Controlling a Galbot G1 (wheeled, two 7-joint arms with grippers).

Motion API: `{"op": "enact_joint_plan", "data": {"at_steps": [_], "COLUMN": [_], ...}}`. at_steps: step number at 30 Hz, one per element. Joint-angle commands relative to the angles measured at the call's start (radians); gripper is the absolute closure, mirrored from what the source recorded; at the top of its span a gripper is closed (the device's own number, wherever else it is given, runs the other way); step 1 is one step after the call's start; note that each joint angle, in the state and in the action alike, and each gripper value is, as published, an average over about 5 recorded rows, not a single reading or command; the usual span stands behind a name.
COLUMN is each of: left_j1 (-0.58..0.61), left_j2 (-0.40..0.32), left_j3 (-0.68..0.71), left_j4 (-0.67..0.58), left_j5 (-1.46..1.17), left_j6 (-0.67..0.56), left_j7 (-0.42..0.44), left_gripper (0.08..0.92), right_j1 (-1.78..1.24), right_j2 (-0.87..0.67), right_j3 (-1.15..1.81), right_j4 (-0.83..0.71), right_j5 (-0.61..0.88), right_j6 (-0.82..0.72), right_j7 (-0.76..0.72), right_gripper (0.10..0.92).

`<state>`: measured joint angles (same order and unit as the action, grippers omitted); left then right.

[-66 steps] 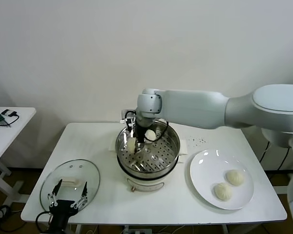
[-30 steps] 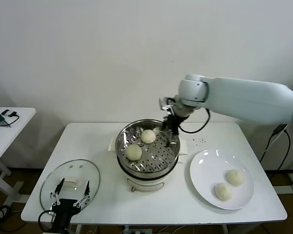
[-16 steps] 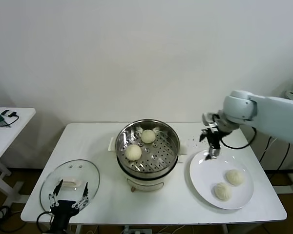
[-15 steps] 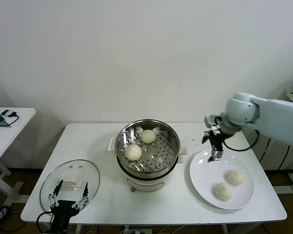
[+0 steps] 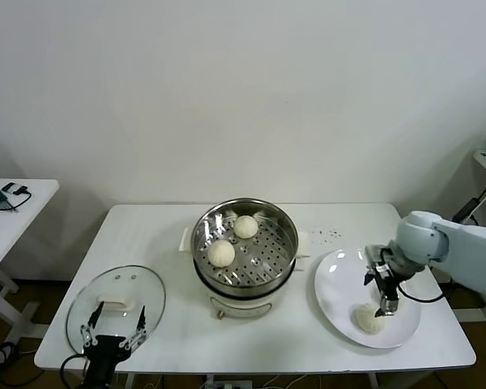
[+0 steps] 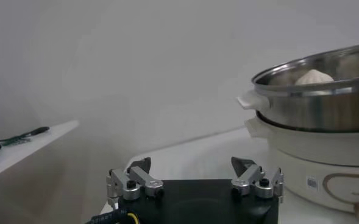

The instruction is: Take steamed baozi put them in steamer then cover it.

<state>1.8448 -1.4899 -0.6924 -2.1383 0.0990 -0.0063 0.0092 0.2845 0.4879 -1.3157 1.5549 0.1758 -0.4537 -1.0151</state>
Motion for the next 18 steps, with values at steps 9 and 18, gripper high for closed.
{"op": "enact_joint_plan", "data": {"at_steps": [9, 18], "left_j1": [-0.007, -0.013], "left_j2": [-0.005, -0.003], "left_j3": [-0.001, -0.001], "left_j4": [0.008, 0.015], "left_j5": [0.009, 0.008], "left_j6": [0.007, 0.009], "left_j7": [0.0, 0.0], "left_gripper": [0.177, 0.177], "right_j1": [-0.152, -0.14], "right_j2": [0.045, 0.049], "right_j3": [0.081, 0.07], "right_j4": [-0.061, -0.07], "right_j5": [-0.07, -0.073], "right_j6": [0.014, 0.019], "right_j7": [-0.001, -0.005], "right_gripper": [0.203, 0.27]}}
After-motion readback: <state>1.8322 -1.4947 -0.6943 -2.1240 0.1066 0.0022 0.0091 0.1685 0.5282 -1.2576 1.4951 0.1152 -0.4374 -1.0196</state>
